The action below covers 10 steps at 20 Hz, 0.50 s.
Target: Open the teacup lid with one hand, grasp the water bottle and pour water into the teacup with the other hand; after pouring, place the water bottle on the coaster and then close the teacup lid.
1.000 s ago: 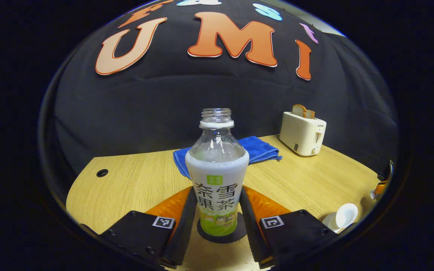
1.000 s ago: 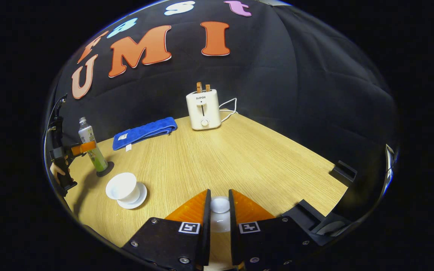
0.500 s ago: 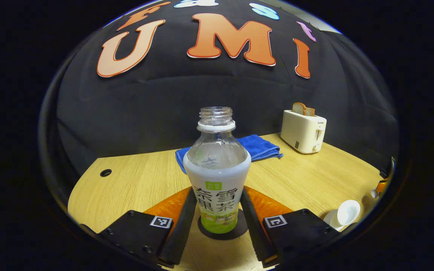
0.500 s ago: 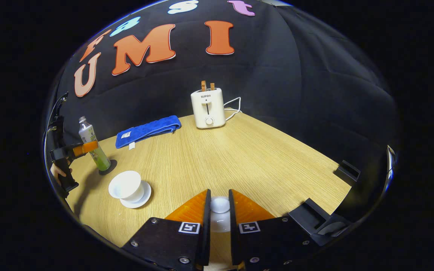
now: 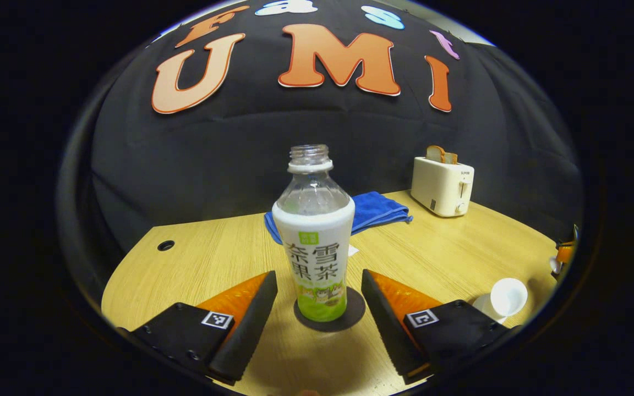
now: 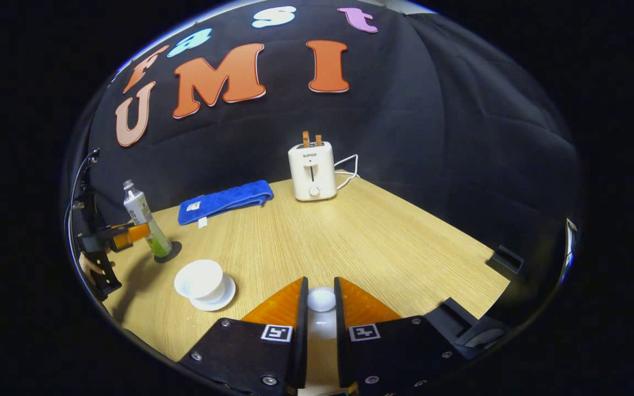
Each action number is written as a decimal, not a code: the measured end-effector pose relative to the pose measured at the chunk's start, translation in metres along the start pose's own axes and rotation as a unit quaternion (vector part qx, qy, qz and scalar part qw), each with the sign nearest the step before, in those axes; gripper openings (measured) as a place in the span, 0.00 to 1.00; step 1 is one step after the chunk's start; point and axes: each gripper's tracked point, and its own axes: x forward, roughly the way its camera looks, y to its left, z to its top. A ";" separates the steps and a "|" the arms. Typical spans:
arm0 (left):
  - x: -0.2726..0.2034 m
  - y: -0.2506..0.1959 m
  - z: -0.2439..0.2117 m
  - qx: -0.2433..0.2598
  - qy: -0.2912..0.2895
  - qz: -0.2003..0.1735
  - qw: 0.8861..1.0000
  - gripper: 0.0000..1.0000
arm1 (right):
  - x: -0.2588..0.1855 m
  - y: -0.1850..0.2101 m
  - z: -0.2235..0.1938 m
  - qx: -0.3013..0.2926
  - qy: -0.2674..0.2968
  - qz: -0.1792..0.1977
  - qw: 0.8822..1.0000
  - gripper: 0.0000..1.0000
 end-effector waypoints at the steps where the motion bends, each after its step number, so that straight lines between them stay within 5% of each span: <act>1: -0.009 0.001 -0.004 -0.001 -0.001 0.005 1.000 0.99 | -0.001 0.011 0.008 -0.004 -0.009 0.012 1.000 0.23; 10: -0.113 0.033 -0.018 -0.036 -0.044 0.068 0.996 0.99 | 0.016 0.129 0.021 -0.044 -0.027 0.151 0.987 0.23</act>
